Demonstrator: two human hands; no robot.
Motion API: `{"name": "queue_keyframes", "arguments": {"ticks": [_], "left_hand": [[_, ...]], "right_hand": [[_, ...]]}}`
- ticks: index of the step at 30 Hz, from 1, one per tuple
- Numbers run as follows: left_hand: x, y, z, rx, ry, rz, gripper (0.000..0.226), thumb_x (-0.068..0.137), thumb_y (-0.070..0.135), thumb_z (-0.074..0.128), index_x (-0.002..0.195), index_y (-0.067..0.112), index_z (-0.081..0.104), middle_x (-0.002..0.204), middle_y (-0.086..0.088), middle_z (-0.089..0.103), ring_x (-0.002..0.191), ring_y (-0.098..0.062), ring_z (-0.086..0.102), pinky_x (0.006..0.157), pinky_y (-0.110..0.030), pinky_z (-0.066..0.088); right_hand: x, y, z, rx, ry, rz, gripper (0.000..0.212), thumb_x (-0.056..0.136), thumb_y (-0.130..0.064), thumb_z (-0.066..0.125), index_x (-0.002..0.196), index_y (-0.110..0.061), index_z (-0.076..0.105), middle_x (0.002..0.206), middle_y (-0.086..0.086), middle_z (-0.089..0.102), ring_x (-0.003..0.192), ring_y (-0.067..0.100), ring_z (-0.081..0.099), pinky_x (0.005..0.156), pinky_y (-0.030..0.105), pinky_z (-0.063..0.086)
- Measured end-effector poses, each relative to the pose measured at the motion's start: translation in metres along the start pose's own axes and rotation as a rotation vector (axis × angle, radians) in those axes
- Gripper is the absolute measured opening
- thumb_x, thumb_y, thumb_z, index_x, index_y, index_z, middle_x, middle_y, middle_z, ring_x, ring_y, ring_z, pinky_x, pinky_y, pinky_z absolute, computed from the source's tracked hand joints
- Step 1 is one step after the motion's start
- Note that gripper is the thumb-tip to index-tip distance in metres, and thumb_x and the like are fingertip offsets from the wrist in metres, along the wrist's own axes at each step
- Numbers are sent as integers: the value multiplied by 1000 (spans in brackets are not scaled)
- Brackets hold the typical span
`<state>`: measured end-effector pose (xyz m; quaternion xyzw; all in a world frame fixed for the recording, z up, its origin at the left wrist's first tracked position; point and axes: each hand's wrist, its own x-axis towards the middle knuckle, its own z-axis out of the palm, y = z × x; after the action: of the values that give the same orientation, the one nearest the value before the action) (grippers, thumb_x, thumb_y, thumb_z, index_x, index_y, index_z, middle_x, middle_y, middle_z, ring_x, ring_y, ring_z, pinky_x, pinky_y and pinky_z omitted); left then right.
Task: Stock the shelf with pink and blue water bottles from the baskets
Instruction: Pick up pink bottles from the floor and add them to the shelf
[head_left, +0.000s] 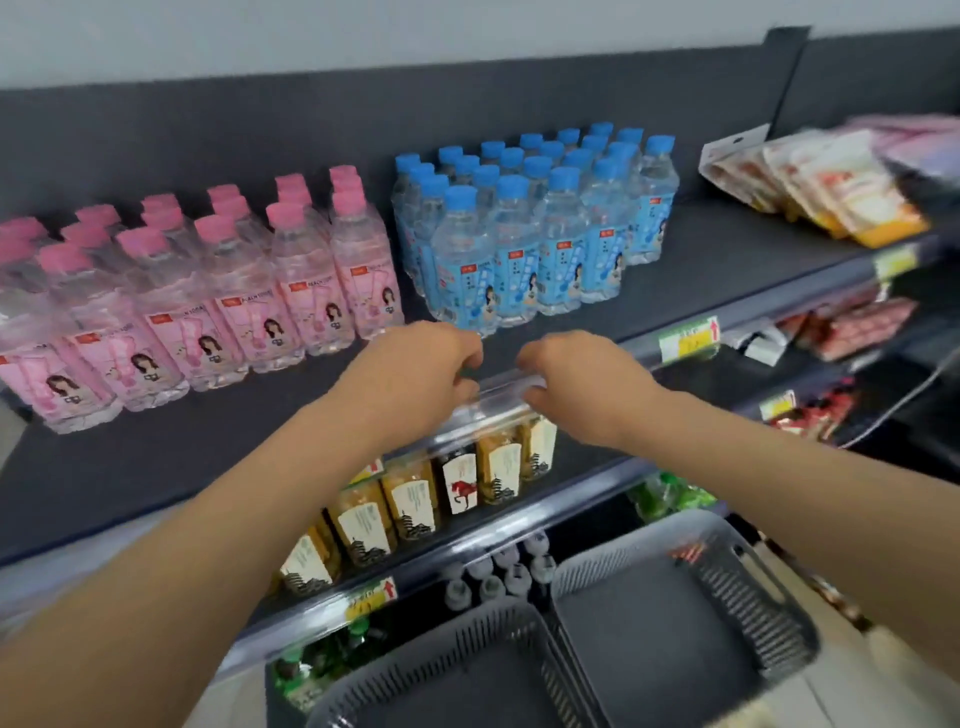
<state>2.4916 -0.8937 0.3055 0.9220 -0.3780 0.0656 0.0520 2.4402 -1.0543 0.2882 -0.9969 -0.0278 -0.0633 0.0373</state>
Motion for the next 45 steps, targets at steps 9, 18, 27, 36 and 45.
{"name": "queue_keyframes", "arguments": {"ticks": [9,18,27,36,45], "left_hand": [[10,125,43,-95,-157,327,30,86,32,63,114,22,59,107,2,62,97,-19,56,82,-34,48],[11,289,91,-198,-325,536,34,84,31,66,116,22,60,107,5,63,97,-15,57,84,-33,48],[5,470,171,-270,-501,612,32,84,23,65,115,16,60,103,-1,64,93,-18,58,82,-39,50],[1,561,285,-392,-711,565,28,83,14,65,111,10,63,91,-1,58,89,-20,57,76,-29,43],[5,593,460,-423,-850,530,22,82,12,62,104,10,64,100,-4,66,90,-23,59,70,-24,39]], "right_hand": [[-137,76,3,-23,-62,288,31,90,-29,54,112,-9,59,111,11,61,106,31,56,83,38,48],[-294,177,24,56,-171,653,30,89,-27,57,111,-8,61,106,11,64,96,30,60,79,39,53],[-443,286,75,199,-328,815,36,91,-31,59,123,-14,56,115,8,62,100,27,61,77,32,52],[-521,358,160,317,-448,992,30,91,-23,55,118,-11,57,118,10,61,104,31,59,86,38,52],[-574,401,316,422,-524,1219,34,91,-20,52,125,-18,53,123,6,59,107,28,57,81,34,49]]}}
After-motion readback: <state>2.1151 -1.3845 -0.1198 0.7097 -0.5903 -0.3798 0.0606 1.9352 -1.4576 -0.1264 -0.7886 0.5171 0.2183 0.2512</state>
